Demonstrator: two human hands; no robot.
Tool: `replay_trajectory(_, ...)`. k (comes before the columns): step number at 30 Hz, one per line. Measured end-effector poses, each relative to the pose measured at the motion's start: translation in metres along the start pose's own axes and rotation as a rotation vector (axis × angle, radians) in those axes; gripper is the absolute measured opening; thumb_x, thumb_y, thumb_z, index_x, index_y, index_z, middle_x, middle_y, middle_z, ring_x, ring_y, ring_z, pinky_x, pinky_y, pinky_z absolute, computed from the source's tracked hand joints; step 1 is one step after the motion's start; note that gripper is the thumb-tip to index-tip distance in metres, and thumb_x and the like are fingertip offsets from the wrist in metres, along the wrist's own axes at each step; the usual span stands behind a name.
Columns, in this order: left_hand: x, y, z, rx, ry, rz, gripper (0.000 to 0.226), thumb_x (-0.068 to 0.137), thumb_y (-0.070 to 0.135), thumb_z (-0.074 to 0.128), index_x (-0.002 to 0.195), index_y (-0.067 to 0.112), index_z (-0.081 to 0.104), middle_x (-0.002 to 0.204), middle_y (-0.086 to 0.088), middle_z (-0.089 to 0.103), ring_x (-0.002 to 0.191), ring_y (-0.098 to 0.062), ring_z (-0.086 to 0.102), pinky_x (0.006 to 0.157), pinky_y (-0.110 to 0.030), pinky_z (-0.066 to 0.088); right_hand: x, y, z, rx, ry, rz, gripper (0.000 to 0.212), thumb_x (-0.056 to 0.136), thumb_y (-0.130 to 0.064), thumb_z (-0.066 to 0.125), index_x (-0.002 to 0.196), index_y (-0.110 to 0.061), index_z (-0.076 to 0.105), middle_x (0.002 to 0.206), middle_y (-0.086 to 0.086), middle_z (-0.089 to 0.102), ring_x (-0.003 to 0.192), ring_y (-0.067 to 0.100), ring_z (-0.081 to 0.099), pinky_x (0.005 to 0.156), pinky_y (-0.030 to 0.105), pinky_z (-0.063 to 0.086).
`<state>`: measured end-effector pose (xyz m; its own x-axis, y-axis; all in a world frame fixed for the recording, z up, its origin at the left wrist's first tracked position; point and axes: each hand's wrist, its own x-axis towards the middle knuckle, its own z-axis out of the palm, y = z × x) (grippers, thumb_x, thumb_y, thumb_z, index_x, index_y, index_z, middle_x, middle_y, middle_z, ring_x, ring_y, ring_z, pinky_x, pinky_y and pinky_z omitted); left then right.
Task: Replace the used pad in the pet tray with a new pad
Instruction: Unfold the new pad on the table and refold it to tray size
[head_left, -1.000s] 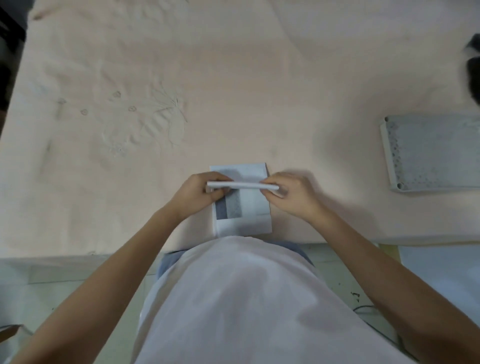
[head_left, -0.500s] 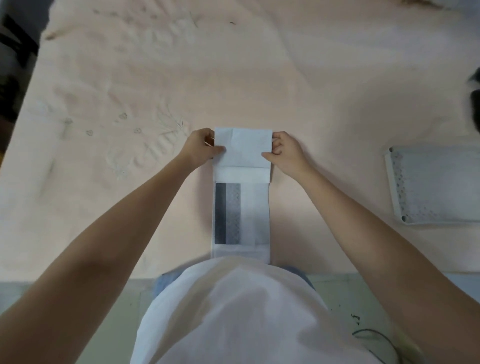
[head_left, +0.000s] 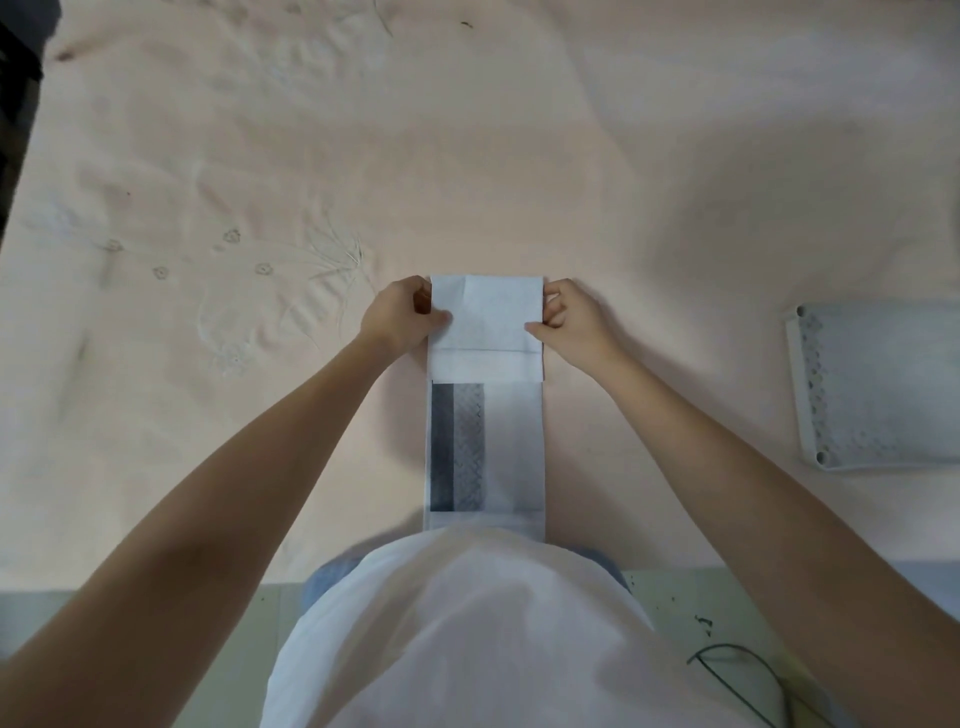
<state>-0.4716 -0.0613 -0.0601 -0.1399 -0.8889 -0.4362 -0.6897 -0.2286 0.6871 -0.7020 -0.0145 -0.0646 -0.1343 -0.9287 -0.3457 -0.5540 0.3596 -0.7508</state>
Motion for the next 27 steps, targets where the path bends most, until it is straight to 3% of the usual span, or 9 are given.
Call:
replay_trajectory(3,0.002,-0.001,0.001,0.076,0.022,-0.006,0.021,0.079,0.027,0.071,0.088,0.017,0.055,0.088,0.003,0.059,0.085,-0.020,0.058,0.071,-0.030,0.044,-0.001,-0.002,-0.001,-0.048,-0.001,0.006,0.038,0.078,-0.012,0.073,0.111,-0.010,0.055,0.076,-0.004,0.056,0.068,0.012,0.056,0.068,0.025,0.044)
replay_trajectory(6,-0.002,0.004,0.002,0.160,0.114,-0.022,0.051,0.073,0.035,0.075,0.111,0.010,0.053,0.114,-0.005,0.055,0.095,-0.023,0.059,0.077,-0.036,0.049,-0.004,-0.004,-0.004,-0.242,0.063,-0.049,0.045,0.077,-0.022,0.075,0.115,-0.008,0.055,0.097,0.002,0.056,0.079,0.013,0.053,0.064,0.019,0.033)
replay_trajectory(9,-0.014,0.008,0.002,0.380,0.218,0.209,0.068,0.071,0.040,0.077,0.123,0.006,0.050,0.120,-0.011,0.052,0.102,-0.029,0.056,0.072,-0.040,0.048,-0.012,-0.009,-0.010,-0.361,0.094,-0.175,0.054,0.077,-0.024,0.075,0.123,-0.006,0.056,0.121,0.010,0.051,0.097,0.021,0.058,0.078,0.017,0.037)
replay_trajectory(10,-0.018,0.009,0.003,0.427,0.198,0.353,0.070,0.071,0.042,0.077,0.125,0.006,0.052,0.120,-0.013,0.052,0.104,-0.031,0.055,0.074,-0.041,0.047,-0.016,-0.011,-0.013,-0.374,0.064,-0.244,0.057,0.077,-0.026,0.076,0.126,-0.007,0.055,0.126,0.011,0.050,0.110,0.023,0.055,0.090,0.024,0.041)
replay_trajectory(12,-0.028,0.006,0.004,0.515,0.047,0.588,0.074,0.073,0.046,0.075,0.133,0.012,0.050,0.132,-0.012,0.049,0.118,-0.033,0.048,0.088,-0.041,0.041,-0.024,-0.012,-0.017,-0.487,-0.076,-0.380,0.067,0.076,-0.034,0.075,0.134,-0.013,0.050,0.142,0.008,0.044,0.131,0.024,0.041,0.107,0.035,0.032)
replay_trajectory(15,-0.035,-0.005,0.013,0.730,-0.181,0.709,0.083,0.079,0.053,0.064,0.148,0.022,0.030,0.158,-0.005,0.017,0.146,-0.024,0.014,0.115,-0.037,0.015,-0.031,-0.010,-0.018,-0.725,-0.302,-0.490,0.081,0.076,-0.050,0.071,0.144,-0.021,0.038,0.156,0.000,0.024,0.144,0.018,0.019,0.115,0.033,0.015)
replay_trajectory(18,-0.032,-0.015,0.017,0.767,-0.236,0.692,0.077,0.086,0.049,0.058,0.149,0.020,0.025,0.160,-0.003,0.008,0.147,-0.020,0.003,0.118,-0.034,0.003,-0.031,-0.006,-0.015,-0.839,-0.353,-0.518,0.083,0.079,-0.056,0.064,0.147,-0.023,0.030,0.159,-0.003,0.014,0.146,0.012,0.008,0.116,0.030,0.006)
replay_trajectory(24,-0.029,-0.020,0.013,0.746,-0.180,0.771,0.061,0.093,0.040,0.054,0.146,0.016,0.035,0.157,-0.004,0.020,0.146,-0.022,0.016,0.118,-0.037,0.015,-0.027,0.000,-0.011,-0.871,-0.287,-0.565,0.072,0.086,-0.056,0.055,0.145,-0.023,0.033,0.158,-0.003,0.017,0.145,0.011,0.011,0.116,0.030,0.006)
replay_trajectory(27,-0.032,-0.018,0.014,0.725,-0.087,0.851,0.048,0.091,0.027,0.061,0.134,0.008,0.053,0.147,-0.013,0.040,0.137,-0.030,0.036,0.112,-0.044,0.032,-0.027,0.001,-0.012,-0.878,-0.275,-0.583,0.066,0.089,-0.055,0.051,0.144,-0.023,0.036,0.158,-0.003,0.018,0.145,0.011,0.012,0.117,0.031,0.008)
